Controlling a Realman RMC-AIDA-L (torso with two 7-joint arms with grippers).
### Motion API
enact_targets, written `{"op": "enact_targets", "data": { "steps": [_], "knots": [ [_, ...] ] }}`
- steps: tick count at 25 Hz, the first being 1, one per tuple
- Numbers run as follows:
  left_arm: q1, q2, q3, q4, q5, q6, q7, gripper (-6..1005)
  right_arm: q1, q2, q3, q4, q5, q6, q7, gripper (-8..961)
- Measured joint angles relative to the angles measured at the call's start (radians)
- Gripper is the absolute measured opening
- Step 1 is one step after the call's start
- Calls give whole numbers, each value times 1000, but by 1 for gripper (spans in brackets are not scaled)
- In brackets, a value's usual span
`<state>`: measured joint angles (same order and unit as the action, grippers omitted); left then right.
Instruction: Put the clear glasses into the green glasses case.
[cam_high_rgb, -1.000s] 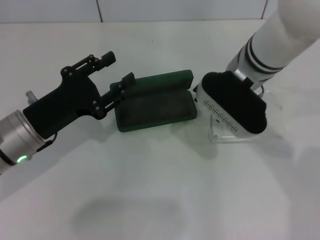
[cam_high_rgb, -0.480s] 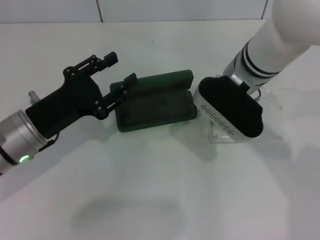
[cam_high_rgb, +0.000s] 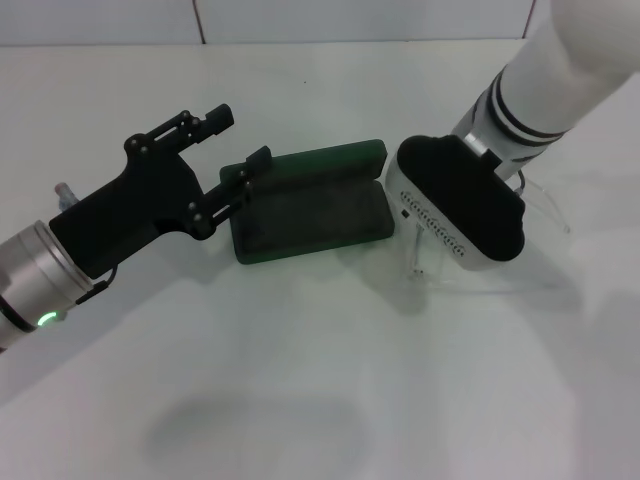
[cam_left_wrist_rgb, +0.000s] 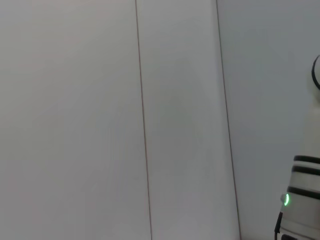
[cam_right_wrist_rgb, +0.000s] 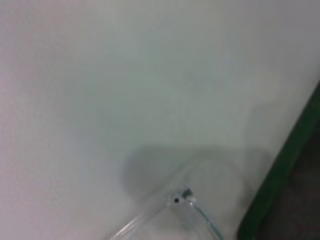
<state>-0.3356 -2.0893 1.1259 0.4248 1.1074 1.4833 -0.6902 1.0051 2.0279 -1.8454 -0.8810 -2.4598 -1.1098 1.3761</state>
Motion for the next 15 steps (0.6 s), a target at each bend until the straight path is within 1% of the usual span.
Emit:
{"op": "enact_targets", "data": {
  "steps": [6, 10, 12, 15],
  "knots": [
    [5, 0, 0, 0, -1, 0, 0, 598, -25, 0, 82, -35, 2, -64, 0, 133],
    [8, 0, 1, -11, -5, 3, 0, 598, -51, -1, 167, -48, 20, -104, 0, 130],
    [8, -1, 2, -28, -18, 11, 6, 597, -75, -3, 229, -64, 48, -133, -2, 129],
    [6, -3, 5, -62, -40, 32, 51, 597, -132, -5, 337, -103, 94, -145, -8, 128]
  ]
}}
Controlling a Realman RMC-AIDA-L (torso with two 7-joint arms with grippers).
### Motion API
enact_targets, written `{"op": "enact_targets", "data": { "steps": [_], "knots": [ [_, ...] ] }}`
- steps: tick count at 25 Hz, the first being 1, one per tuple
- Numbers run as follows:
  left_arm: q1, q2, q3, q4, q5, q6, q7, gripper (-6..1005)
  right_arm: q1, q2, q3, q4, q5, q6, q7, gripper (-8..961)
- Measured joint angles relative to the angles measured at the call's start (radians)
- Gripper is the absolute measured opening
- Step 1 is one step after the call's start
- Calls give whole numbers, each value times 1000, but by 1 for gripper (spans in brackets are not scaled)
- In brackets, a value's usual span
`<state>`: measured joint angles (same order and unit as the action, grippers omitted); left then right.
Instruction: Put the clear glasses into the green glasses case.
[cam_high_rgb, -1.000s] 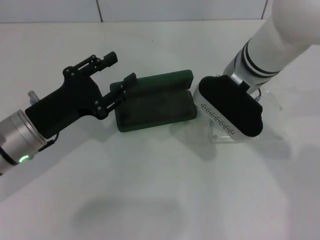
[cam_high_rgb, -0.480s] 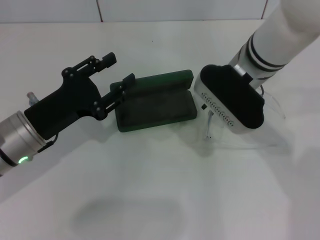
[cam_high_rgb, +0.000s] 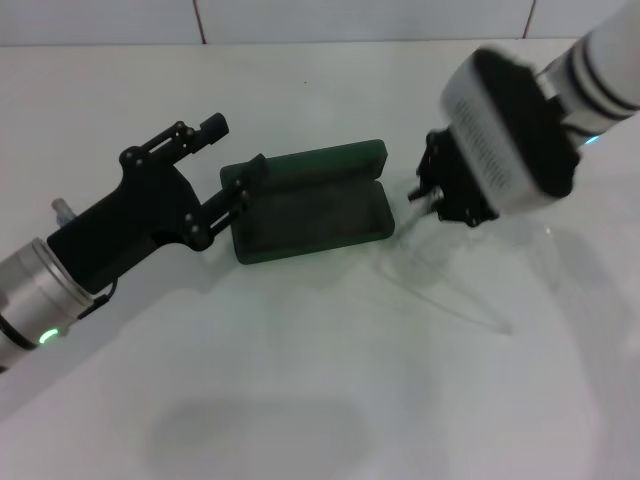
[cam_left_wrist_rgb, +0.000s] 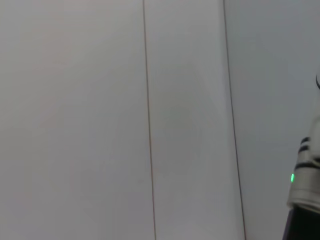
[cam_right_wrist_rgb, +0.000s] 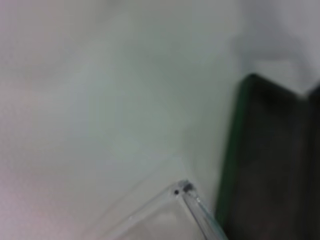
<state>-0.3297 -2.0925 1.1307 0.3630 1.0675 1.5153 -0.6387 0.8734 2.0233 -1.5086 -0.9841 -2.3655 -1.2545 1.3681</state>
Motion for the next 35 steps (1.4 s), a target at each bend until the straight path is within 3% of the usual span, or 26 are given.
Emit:
{"op": "enact_targets", "data": {
  "steps": [4, 9, 13, 19, 24, 28, 31, 35],
  "knots": [
    [-8, -6, 2, -58, -41, 19, 54, 596, -129, -1, 94, -67, 101, 32, -29, 128],
    [-10, -6, 3, -81, -62, 20, 52, 598, -321, -2, 126, -147, 323, 120, -79, 126],
    [-12, -6, 3, -82, -63, 22, 51, 601, -357, -2, 175, -124, 419, 116, -105, 125],
    [-33, -1, -2, -83, -63, 22, -31, 603, -376, -5, 315, 15, 724, 88, -181, 122],
    [-37, -2, 0, -79, -62, 30, -44, 604, -377, -7, 346, 183, 1026, 53, -336, 120],
    [-52, -1, 7, -72, -45, 69, -38, 605, -346, -17, 349, 281, 1115, -10, -331, 120],
    [-76, 5, 8, -54, -2, 124, -38, 605, -314, -37, 346, 302, 1082, -42, -220, 120],
    [-108, 6, 9, -5, 51, 184, -45, 600, -236, -84, 350, 395, 1051, -126, -64, 120]
  ]
}}
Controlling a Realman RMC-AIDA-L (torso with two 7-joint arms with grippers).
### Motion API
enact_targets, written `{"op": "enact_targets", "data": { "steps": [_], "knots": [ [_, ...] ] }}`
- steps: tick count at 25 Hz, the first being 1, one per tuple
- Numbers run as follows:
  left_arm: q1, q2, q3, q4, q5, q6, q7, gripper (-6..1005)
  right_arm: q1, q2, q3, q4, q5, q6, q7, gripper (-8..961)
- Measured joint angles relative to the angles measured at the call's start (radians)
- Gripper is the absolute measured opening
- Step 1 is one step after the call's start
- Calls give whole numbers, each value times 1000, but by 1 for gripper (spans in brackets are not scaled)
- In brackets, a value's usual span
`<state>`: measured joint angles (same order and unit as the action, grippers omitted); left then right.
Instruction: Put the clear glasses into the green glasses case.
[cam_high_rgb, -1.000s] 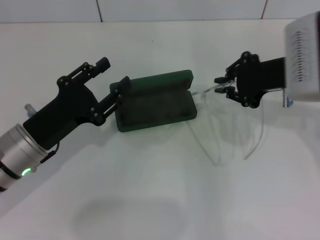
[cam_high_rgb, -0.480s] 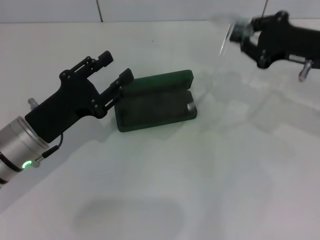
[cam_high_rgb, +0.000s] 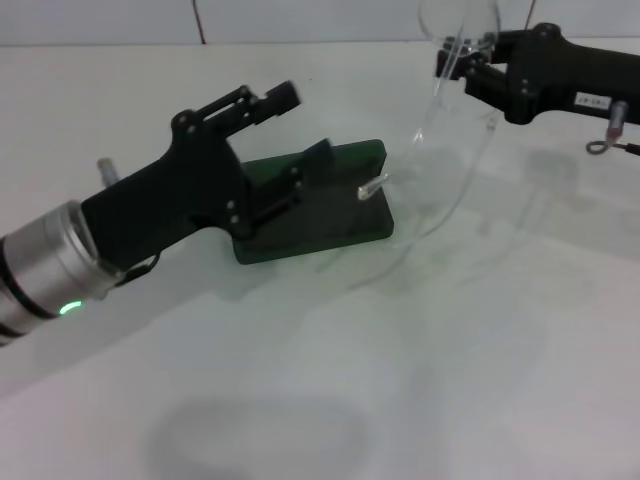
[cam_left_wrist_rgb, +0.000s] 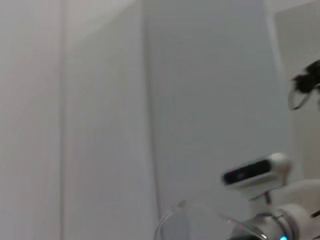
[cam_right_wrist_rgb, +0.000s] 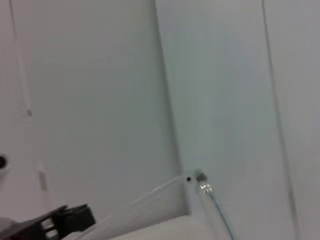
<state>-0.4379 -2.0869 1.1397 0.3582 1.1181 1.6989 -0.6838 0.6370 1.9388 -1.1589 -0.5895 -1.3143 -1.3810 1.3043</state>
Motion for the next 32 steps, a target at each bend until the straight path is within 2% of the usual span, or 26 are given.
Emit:
{"op": "enact_targets", "data": {
  "steps": [5, 7, 10, 17, 27, 32],
  "knots": [
    [-48, -2, 0, 9, 3, 11, 0, 596, 104, -65, -9, 143, -55, -59, 147, 120],
    [-65, -2, 0, 4, 8, 9, 2, 596, 135, -76, -9, 156, -125, -72, 225, 120],
    [-85, -4, 0, 3, 21, 8, 5, 596, 175, -79, -7, 155, -240, -99, 317, 120],
    [-118, -6, 58, 0, 29, 7, 7, 596, 232, -63, -7, 160, -382, -146, 425, 120],
    [-123, -13, 99, -15, 20, -8, 29, 596, 257, -15, 3, 158, -385, -153, 462, 119],
    [-122, -15, 100, -38, 20, -8, 41, 596, 270, 2, 4, 159, -383, -189, 466, 119]
  ]
}}
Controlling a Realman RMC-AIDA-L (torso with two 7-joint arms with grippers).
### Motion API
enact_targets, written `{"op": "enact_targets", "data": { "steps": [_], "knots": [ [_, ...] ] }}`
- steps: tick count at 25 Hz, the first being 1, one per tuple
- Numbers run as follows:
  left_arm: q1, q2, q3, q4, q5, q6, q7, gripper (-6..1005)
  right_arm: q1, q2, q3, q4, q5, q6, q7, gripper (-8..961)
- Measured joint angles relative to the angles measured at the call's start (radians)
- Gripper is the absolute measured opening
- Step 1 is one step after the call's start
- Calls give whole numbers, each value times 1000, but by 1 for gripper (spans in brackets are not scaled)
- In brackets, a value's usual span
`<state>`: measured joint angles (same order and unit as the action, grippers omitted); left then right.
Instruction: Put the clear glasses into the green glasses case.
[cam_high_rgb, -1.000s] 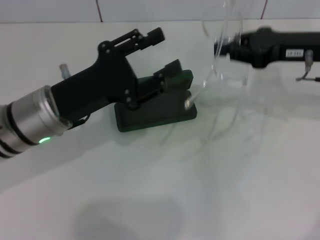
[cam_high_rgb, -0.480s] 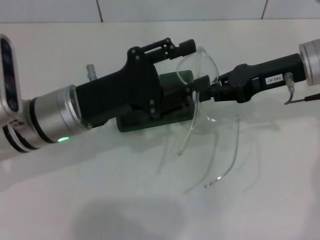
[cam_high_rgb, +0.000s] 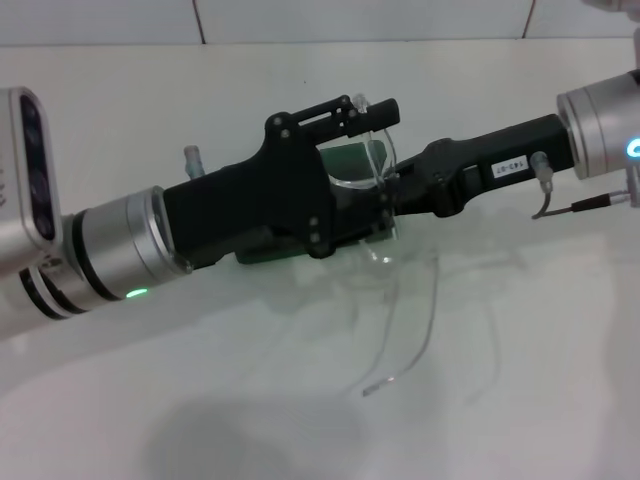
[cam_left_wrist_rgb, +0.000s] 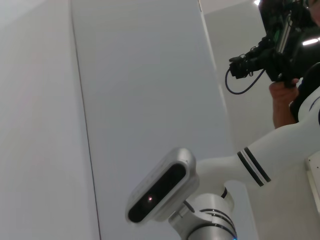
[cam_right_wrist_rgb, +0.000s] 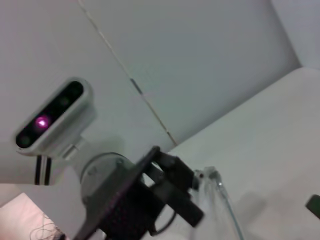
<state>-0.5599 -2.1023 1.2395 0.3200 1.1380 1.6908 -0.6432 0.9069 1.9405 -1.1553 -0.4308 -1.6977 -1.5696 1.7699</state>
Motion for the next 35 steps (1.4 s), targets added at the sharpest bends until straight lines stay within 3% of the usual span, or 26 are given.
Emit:
{"op": "enact_targets", "data": {
  "steps": [6, 13, 19, 25, 30, 35],
  "knots": [
    [0, -1, 0, -12, 0, 5, 11, 596, 7, 18, -1, -6, -3, -21, 10, 119],
    [14, -1, 0, -13, -18, 14, 14, 596, -2, 18, 14, -9, 1, -25, 13, 119],
    [45, 4, -2, -12, -50, 103, 49, 596, -59, 15, 111, -52, 2, -6, -5, 119],
    [109, 15, -8, -3, -116, 133, 61, 596, -150, 35, 311, -130, 7, -13, -78, 119],
    [150, 29, -23, -7, -132, 89, 82, 596, -175, 12, 373, -145, 59, -55, -92, 119],
    [150, 36, -38, -15, -94, 4, 65, 596, -199, 0, 379, -153, 167, -76, -124, 119]
  ]
}}
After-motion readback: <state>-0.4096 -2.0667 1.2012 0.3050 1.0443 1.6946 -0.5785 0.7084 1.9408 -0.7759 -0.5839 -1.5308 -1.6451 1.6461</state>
